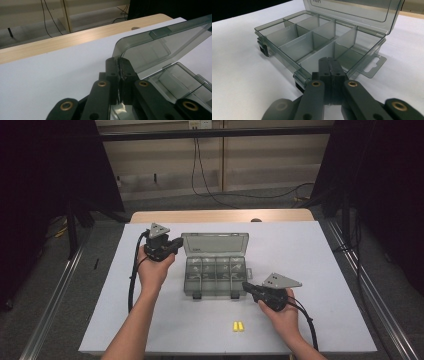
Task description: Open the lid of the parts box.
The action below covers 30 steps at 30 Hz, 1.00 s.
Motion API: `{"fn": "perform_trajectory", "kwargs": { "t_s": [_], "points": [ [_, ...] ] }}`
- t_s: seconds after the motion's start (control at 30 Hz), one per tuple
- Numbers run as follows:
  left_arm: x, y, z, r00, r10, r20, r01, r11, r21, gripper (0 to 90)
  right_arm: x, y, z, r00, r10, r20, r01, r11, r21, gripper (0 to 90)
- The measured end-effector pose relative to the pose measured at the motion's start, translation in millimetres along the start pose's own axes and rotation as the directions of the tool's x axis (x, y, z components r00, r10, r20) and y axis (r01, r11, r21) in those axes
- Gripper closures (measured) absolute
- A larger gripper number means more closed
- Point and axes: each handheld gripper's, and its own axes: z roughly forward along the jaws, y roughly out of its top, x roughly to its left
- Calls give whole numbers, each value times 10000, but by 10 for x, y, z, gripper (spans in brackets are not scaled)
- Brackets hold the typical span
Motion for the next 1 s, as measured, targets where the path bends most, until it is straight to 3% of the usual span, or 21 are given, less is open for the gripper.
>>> {"fn": "perform_trajectory", "kwargs": {
  "t_s": [1.0],
  "points": [
    [49,72,96,9998,-157,-159,158,9998,75,890,1,0,6,10000,-23,35,23,10000,-22,900]
  ]
}}
